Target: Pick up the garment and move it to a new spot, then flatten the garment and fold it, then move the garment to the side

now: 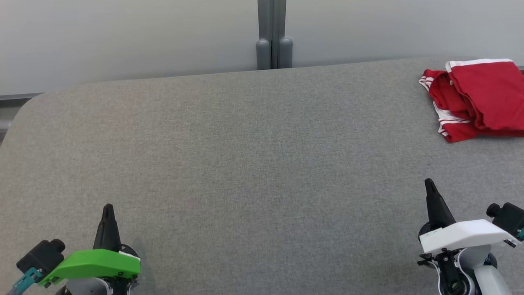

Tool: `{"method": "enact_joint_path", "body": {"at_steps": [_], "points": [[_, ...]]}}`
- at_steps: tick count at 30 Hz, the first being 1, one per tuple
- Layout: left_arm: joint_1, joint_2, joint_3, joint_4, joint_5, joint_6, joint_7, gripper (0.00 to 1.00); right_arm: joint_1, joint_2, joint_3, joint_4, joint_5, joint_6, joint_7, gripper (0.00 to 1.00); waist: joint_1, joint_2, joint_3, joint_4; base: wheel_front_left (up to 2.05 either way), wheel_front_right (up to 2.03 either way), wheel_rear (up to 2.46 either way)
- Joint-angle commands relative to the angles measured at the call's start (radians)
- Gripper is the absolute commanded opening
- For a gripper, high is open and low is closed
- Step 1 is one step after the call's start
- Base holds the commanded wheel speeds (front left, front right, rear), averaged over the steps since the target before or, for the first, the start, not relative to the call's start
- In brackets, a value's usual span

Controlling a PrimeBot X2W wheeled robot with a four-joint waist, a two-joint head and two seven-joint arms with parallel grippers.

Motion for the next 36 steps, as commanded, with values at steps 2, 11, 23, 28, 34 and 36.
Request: {"method": "enact_joint_path", "body": {"at_steps": [2, 11, 23, 28, 34, 36], "points": [[-0.03, 0.003, 0.009, -0.013, -0.05, -0.01, 0.012, 0.0, -0.026, -0.001, -0.007, -0.006, 0.05, 0.0, 0.01, 0.0, 0.0, 0.0, -0.001, 0.0, 0.0, 0.0, 0.0], [-0.035, 0.002, 0.018, -0.013, -0.158, -0.022, 0.041, 0.0, -0.03, 0.002, -0.015, 0.0, 0.159, 0.0, 0.034, 0.0, 0.0, 0.0, -0.005, 0.001, 0.0, 0.0, 0.0], [-0.041, 0.0, 0.029, -0.012, -0.293, -0.038, 0.076, 0.0, -0.037, 0.006, -0.025, 0.008, 0.292, 0.0, 0.064, 0.0, 0.0, 0.0, -0.01, 0.003, 0.0, 0.0, 0.0], [-0.044, -0.001, 0.034, -0.012, -0.345, -0.044, 0.089, 0.0, -0.039, 0.008, -0.03, 0.011, 0.344, 0.0, 0.075, 0.0, 0.0, 0.0, -0.012, 0.003, 0.0, 0.0, 0.0], [-0.047, -0.002, 0.039, -0.011, -0.404, -0.051, 0.104, 0.0, -0.041, 0.009, -0.034, 0.015, 0.403, 0.0, 0.088, 0.0, 0.0, 0.0, -0.014, 0.004, 0.0, 0.0, 0.0], [-0.048, -0.002, 0.04, -0.011, -0.424, -0.054, 0.109, 0.0, -0.042, 0.01, -0.035, 0.016, 0.422, 0.0, 0.092, 0.0, 0.0, 0.0, -0.015, 0.004, 0.0, 0.0, 0.0]]}}
